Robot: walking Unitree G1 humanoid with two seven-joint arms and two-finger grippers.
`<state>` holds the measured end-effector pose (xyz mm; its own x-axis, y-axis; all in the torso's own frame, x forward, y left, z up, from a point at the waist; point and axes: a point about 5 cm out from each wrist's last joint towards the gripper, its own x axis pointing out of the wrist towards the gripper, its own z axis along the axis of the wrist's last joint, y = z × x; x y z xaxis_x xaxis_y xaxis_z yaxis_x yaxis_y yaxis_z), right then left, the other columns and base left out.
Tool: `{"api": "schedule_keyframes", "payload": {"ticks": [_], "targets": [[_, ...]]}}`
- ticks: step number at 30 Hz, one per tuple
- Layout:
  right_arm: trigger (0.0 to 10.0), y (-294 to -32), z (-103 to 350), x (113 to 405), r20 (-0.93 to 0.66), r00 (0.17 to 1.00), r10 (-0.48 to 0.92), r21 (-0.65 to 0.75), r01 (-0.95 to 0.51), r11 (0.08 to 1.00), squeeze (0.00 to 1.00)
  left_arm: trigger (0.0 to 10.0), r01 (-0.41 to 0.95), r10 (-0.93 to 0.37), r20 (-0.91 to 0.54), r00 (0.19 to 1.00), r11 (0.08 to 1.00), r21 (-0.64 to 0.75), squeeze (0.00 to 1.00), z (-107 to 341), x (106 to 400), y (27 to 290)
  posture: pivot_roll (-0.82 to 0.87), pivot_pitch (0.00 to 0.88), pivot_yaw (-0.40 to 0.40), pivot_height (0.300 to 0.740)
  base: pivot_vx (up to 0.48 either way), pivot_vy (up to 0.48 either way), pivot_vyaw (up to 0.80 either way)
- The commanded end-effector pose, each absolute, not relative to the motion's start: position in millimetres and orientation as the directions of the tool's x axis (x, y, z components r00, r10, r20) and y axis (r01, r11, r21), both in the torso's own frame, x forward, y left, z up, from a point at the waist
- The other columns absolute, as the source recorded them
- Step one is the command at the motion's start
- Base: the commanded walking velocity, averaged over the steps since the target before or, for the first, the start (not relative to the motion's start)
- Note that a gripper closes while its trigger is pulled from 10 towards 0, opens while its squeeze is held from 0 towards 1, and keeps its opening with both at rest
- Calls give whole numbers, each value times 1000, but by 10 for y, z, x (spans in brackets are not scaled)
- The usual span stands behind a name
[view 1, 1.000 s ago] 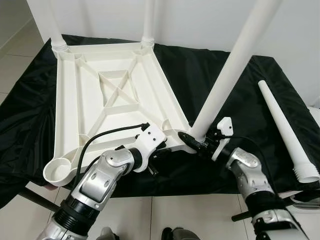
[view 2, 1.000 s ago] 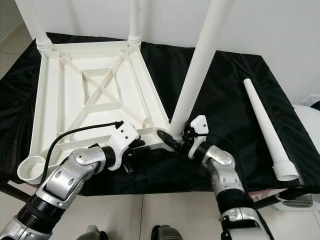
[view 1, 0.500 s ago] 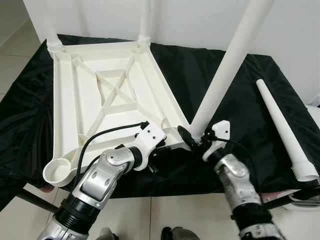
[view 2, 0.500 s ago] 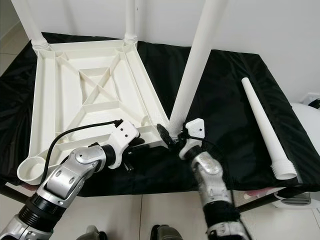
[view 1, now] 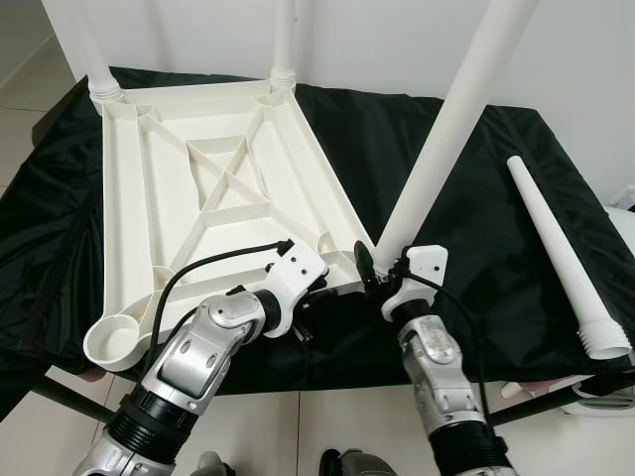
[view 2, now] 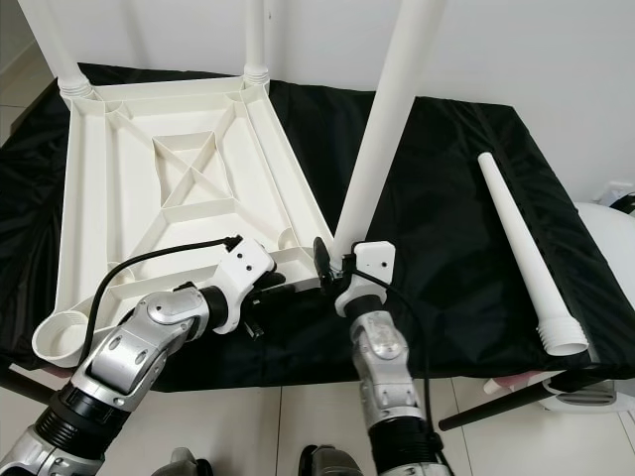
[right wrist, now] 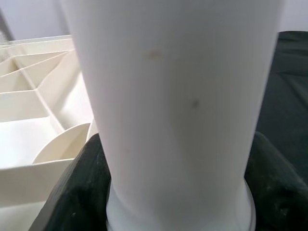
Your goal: Building children table
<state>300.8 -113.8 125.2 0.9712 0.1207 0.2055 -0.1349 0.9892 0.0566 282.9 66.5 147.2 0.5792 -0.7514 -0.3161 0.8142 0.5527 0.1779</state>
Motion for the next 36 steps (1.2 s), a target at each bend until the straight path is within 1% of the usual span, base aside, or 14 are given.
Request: {"api": "schedule_keyframes", "payload": {"ticks": [1, 6, 7, 8, 11, 12, 13, 14, 15, 20, 22, 27, 28, 36], "targets": [[0, -1276, 1145, 3003, 142, 990, 27, 34, -32, 999, 0, 10000, 854, -803, -290, 520, 487, 182, 0, 1535, 2748, 582, -41, 106, -63, 740, 0, 0, 0], [0, -1209, 1157, 2994, 140, 990, 17, 46, -24, 999, 0, 10000, 855, -804, -290, 518, 485, 182, 0, 1536, 2745, 579, -39, 104, -64, 740, 0, 0, 0], [431, -1201, 1156, 2990, 135, 991, 12, 52, -20, 998, 0, 10000, 855, -804, -291, 518, 485, 183, 0, 1537, 2745, 581, -39, 103, -65, 740, 0, 0, 0], [10000, -1205, 1154, 2992, 130, 991, 11, 55, -18, 998, 0, 10000, 855, -804, -292, 518, 485, 184, 0, 1536, 2745, 584, -39, 101, -64, 740, 0, 0, 0], [10000, -1230, 1146, 3005, 118, 993, 23, 62, -30, 998, 0, 10000, 855, -803, -293, 519, 485, 185, 0, 1534, 2747, 588, -40, 99, -64, 740, 0, 0, 0], [10000, -1238, 1150, 3009, 117, 993, 29, 59, -36, 998, 435, 10000, 855, -803, -293, 519, 484, 185, 0, 1534, 2746, 588, -40, 99, -64, 740, 0, 0, 0], [10000, -1238, 1150, 3009, 117, 993, 29, 59, -36, 998, 435, 10000, 855, -803, -293, 519, 484, 185, 0, 1534, 2746, 588, -40, 99, -64, 740, 0, 0, 0], [10000, -1238, 1144, 3016, 110, 992, 53, 60, -60, 996, 690, 10000, 855, -803, -293, 518, 484, 186, 0, 1534, 2746, 587, -40, 99, -64, 740, 0, 0, 0], [10000, -1255, 1144, 3021, 112, 991, 68, 57, -74, 996, 1000, 10000, 856, -804, -293, 518, 483, 185, 0, 1535, 2745, 586, -40, 100, -64, 740, 0, 0, 0], [10000, -1298, 1163, 3044, 119, 984, 130, 48, -137, 989, 1000, 10000, 856, -804, -293, 517, 483, 185, 0, 1536, 2745, 585, -40, 101, -63, 740, 0, 0, 0], [10000, -1459, 1226, 3100, 135, 966, 220, 5, -223, 975, 1000, 10000, 855, -804, -293, 518, 485, 184, 0, 1535, 2742, 587, -41, 106, -61, 740, 0, 0, 0], [10000, -1552, 1269, 3128, 137, 942, 306, -21, -306, 952, 1000, 10000, 855, -803, -294, 519, 486, 183, 0, 1534, 2743, 592, -42, 111, -57, 740, 0, 0, 0], [10000, -1576, 1302, 3130, 143, 917, 373, -27, -373, 927, 0, 10000, 854, -802, -294, 520, 486, 184, 0, 1535, 2746, 597, -44, 113, -55, 740, 0, 0, 0], [10000, -1594, 1342, 3113, 113, 801, 587, -92, -580, 809, 0, 10000, 854, -801, -295, 521, 486, 186, 0, 1542, 2750, 607, -43, 117, -52, 740, 0, 0, 0]]}}
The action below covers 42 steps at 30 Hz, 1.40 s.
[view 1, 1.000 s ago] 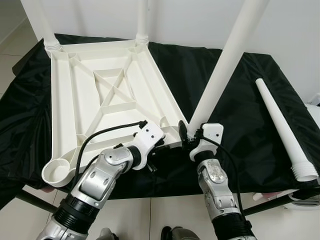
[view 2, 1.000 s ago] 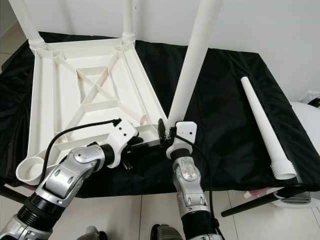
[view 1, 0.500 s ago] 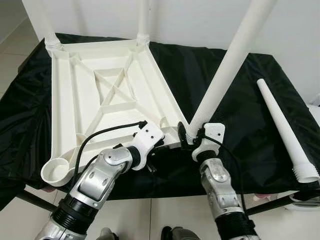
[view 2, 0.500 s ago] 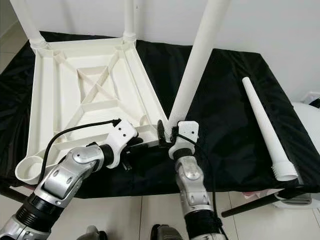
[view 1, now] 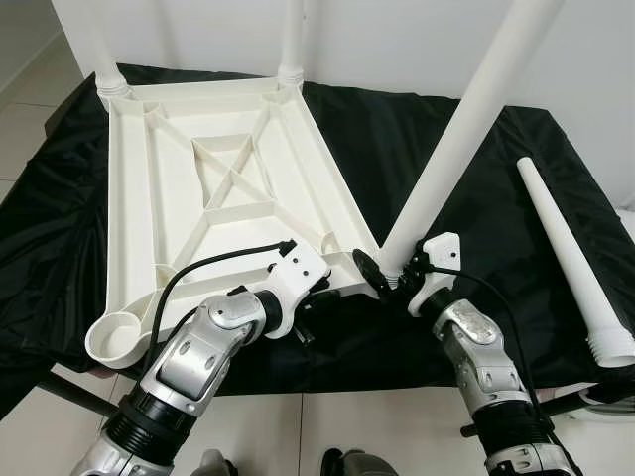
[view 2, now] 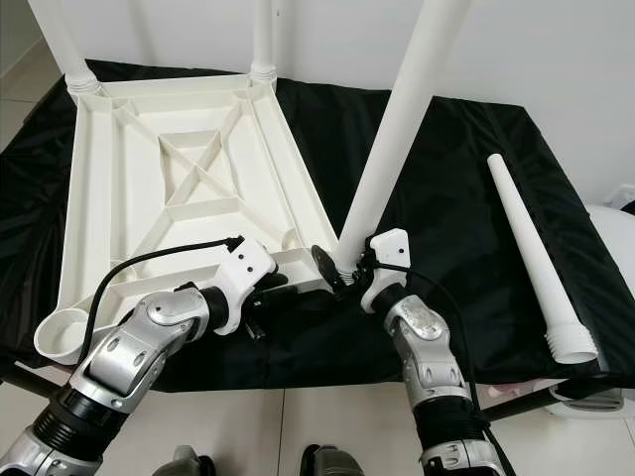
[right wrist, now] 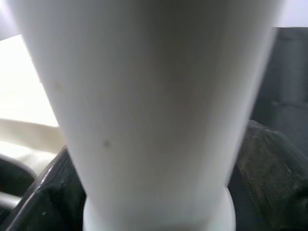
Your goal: Building children table
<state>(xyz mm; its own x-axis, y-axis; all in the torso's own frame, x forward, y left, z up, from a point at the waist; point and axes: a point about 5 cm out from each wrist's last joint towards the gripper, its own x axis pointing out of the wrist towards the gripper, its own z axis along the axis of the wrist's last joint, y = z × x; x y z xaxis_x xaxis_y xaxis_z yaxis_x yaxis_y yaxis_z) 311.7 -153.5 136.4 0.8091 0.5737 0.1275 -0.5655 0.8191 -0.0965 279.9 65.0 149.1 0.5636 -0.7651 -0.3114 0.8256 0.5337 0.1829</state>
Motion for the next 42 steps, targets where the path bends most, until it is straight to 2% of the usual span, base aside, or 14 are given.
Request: {"api": "schedule_keyframes", "payload": {"ticks": [1, 12, 25, 26, 27, 28, 29, 36, 42], "targets": [[10000, -1598, 1334, 3113, 92, 775, 625, -106, -617, 780, 0, 10000, 854, -801, -295, 521, 487, 186, 0, 1543, 2751, 608, -43, 117, -52, 740, 0, 0, 0], [10000, -1779, 1339, 3135, 27, 644, 764, -103, -759, 643, 0, 10000, 853, -800, -295, 522, 488, 185, 0, 1550, 2754, 616, -43, 121, -45, 740, 0, 0, 0], [10000, -1868, 1383, 3198, 8, 604, 797, -124, -790, 600, 0, 10000, 855, -802, -297, 518, 484, 185, 0, 1553, 2760, 612, -44, 119, -43, 740, 0, 0, 0], [3843, -1869, 1380, 3207, 9, 604, 797, -122, -791, 600, 0, 10000, 855, -803, -296, 518, 484, 185, 0, 1552, 2758, 609, -44, 118, -44, 740, 0, 0, 0], [1843, -1868, 1378, 3212, 10, 603, 797, -120, -791, 600, 0, 10000, 856, -803, -296, 518, 484, 185, 0, 1551, 2756, 605, -43, 116, -45, 740, 0, 0, 0], [1843, -1868, 1378, 3212, 10, 603, 797, -120, -791, 600, 0, 10000, 856, -803, -296, 518, 484, 185, 0, 1551, 2756, 605, -43, 116, -45, 740, 0, 0, 0], [0, -1869, 1375, 3216, 11, 602, 798, -119, -792, 599, 0, 10000, 856, -803, -295, 517, 484, 184, 0, 1551, 2756, 603, -43, 116, -45, 740, 0, 0, 0], [0, -1824, 1332, 3179, 20, 582, 813, -85, -809, 581, 0, 10000, 855, -804, -293, 518, 484, 185, 0, 1551, 2755, 596, -43, 112, -48, 740, 0, 0, 0], [0, -1830, 1318, 3167, 44, 618, 785, -76, -781, 620, 0, 10000, 856, -805, -292, 517, 483, 184, 0, 1549, 2752, 589, -45, 108, -52, 740, 0, 0, 0]]}}
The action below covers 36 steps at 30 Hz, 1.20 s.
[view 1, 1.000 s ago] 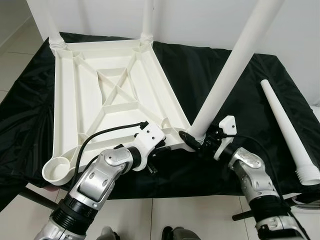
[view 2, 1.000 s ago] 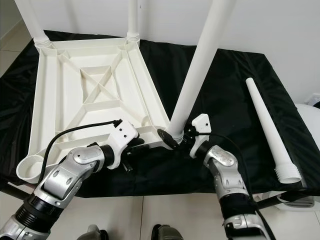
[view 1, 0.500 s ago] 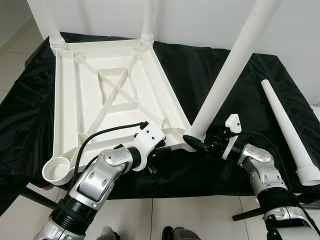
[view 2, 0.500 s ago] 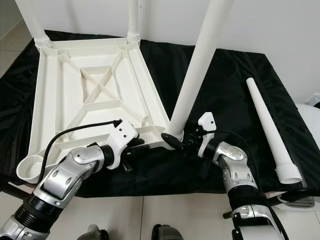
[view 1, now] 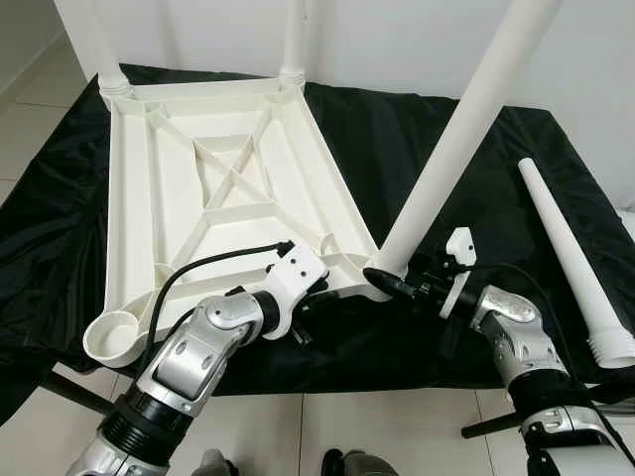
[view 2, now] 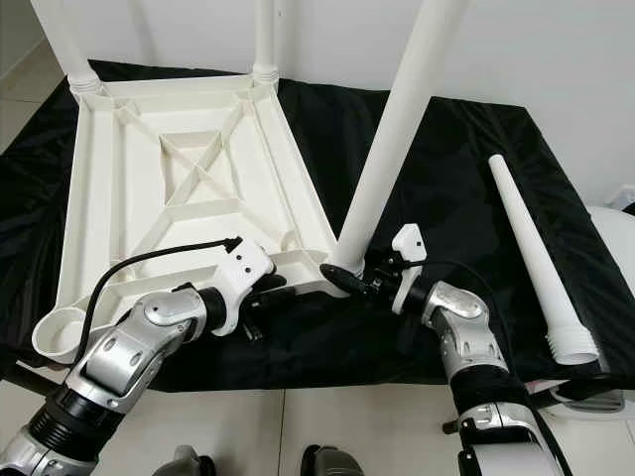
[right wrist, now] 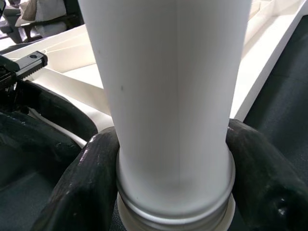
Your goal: Building children table
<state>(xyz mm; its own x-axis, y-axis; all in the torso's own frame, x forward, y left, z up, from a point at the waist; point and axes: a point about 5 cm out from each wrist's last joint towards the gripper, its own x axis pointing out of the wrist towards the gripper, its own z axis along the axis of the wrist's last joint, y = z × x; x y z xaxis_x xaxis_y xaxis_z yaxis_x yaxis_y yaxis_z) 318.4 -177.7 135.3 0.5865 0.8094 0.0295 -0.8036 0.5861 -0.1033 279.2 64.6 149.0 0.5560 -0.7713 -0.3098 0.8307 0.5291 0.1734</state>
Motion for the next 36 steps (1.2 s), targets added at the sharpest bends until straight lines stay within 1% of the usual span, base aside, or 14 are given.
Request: {"api": "schedule_keyframes", "payload": {"ticks": [1, 3, 4, 7, 8, 10, 11, 12, 15, 18, 20, 30, 32, 36], "targets": [[0, -1830, 1318, 3167, 44, 618, 785, -76, -781, 620, 0, 10000, 856, -805, -292, 517, 483, 184, 0, 1549, 2752, 589, -45, 108, -52, 740, 0, 0, 0], [0, -1825, 1311, 3159, 55, 635, 771, -77, -767, 637, 0, 10000, 856, -805, -291, 518, 484, 184, 0, 1548, 2753, 588, -44, 107, -55, 740, 0, 0, 0], [0, -1819, 1301, 3151, 64, 662, 747, -82, -743, 665, 0, 10000, 855, -805, -291, 518, 484, 185, 0, 1547, 2751, 584, -45, 105, -60, 740, 0, 0, 0], [0, -1816, 1294, 3146, 70, 678, 732, -86, -726, 682, 0, 10000, 855, -805, -290, 518, 484, 185, 0, 1546, 2749, 582, -45, 105, -61, 740, 0, 0, 0], [0, -1811, 1274, 3144, 67, 713, 698, -82, -693, 716, 0, 10000, 855, -805, -290, 519, 485, 185, 0, 1544, 2746, 579, -45, 104, -63, 740, 0, 0, 0], [0, -1811, 1274, 3144, 67, 713, 698, -82, -693, 716, 0, 10000, 855, -805, -290, 519, 485, 185, 0, 1544, 2746, 579, -45, 104, -63, 740, 0, 0, 0], [0, -1781, 1251, 3133, 77, 783, 618, -72, -613, 786, 0, 10000, 855, -805, -289, 519, 486, 181, 0, 1538, 2739, 575, -50, 110, -62, 740, 0, 0, 0], [0, -1781, 1251, 3133, 77, 783, 618, -72, -613, 786, 0, 10000, 855, -805, -289, 519, 486, 181, 0, 1538, 2739, 575, -50, 110, -62, 740, 0, 0, 0], [0, -1773, 1258, 3129, 91, 850, 519, -65, -515, 855, 0, 10000, 855, -805, -290, 518, 487, 179, 0, 1533, 2739, 575, -52, 114, -62, 740, 0, 0, 0], [0, -1777, 1262, 3130, 94, 864, 495, -62, -491, 869, 0, 10000, 855, -804, -290, 519, 487, 179, 0, 1532, 2742, 578, -52, 114, -62, 740, 0, 0, 0], [0, -1788, 1262, 3130, 96, 906, 412, -78, -406, 911, 0, 10000, 854, -804, -290, 520, 488, 177, 0, 1531, 2739, 577, -52, 118, -59, 740, 0, 0, 0], [0, -1682, 1253, 3069, 114, 943, 312, -49, -308, 950, 0, 10000, 855, -803, -293, 519, 488, 176, 0, 1526, 2730, 585, -49, 121, -56, 740, 0, 0, 0], [0, -1557, 1252, 3019, 133, 957, 257, -39, -254, 966, 0, 10000, 856, -804, -295, 517, 487, 174, 0, 1525, 2726, 590, -48, 123, -51, 740, 0, 0, 0], [0, -1445, 1248, 2976, 145, 973, 179, -17, -178, 984, 0, 10000, 857, -804, -297, 515, 485, 175, 0, 1526, 2728, 593, -48, 124, -45, 740, 0, 0, 0]]}}
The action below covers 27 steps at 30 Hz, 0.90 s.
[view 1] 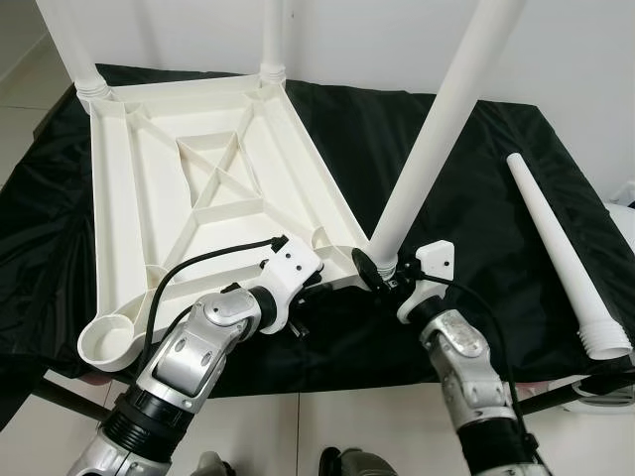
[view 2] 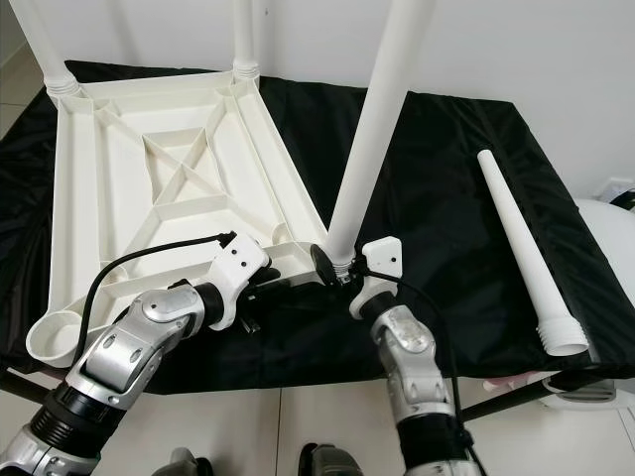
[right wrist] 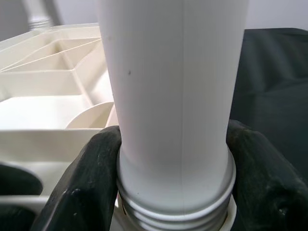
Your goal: Building children table
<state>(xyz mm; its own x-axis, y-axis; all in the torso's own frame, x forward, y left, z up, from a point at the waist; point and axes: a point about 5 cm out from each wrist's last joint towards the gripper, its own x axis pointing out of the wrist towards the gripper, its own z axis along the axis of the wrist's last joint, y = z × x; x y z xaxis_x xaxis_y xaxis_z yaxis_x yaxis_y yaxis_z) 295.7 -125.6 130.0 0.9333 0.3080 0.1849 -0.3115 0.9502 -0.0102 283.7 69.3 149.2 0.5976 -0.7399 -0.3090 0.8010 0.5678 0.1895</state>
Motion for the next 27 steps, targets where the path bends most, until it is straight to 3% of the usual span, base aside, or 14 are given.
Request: {"api": "schedule_keyframes", "payload": {"ticks": [1, 7, 10, 23, 24, 25, 26, 27], "targets": [[0, -1425, 1244, 2968, 145, 977, 157, -15, -157, 988, 0, 10000, 857, -804, -298, 515, 484, 176, 0, 1527, 2731, 592, -48, 124, -45, 740, 0, 0, 0], [0, -1382, 1215, 2943, 133, 984, 115, -21, -114, 993, 0, 10000, 860, -806, -299, 511, 480, 175, 0, 1531, 2731, 594, -47, 126, -41, 740, 0, 0, 0], [0, -1310, 1216, 2940, 129, 992, -10, 10, 9, 1000, 0, 10000, 861, -805, -306, 509, 476, 179, 0, 1529, 2729, 611, -42, 127, -39, 740, 0, 0, 0], [0, -1252, 1220, 2947, 110, 993, -52, 12, 51, 999, 0, 10000, 862, -806, -304, 507, 475, 177, 0, 1534, 2730, 599, -42, 125, -40, 740, 0, 0, 0], [10000, -1245, 1214, 2944, 105, 993, -51, 7, 50, 999, 0, 10000, 861, -806, -304, 508, 476, 178, 0, 1535, 2733, 599, -43, 124, -40, 740, 0, 0, 0], [10000, -1235, 1211, 2943, 101, 994, -46, 10, 45, 999, 427, 10000, 861, -806, -303, 508, 476, 178, 0, 1536, 2734, 598, -43, 124, -40, 740, 0, 0, 0], [10000, -1235, 1211, 2943, 101, 994, -46, 10, 45, 999, 427, 10000, 861, -806, -303, 508, 476, 178, 0, 1536, 2734, 598, -43, 124, -40, 740, 0, 0, 0], [10000, -1223, 1219, 2944, 108, 994, -28, 15, 26, 1000, 1000, 10000, 862, -807, -303, 507, 475, 177, 0, 1536, 2733, 593, -43, 122, -41, 740, 0, 0, 0]]}}
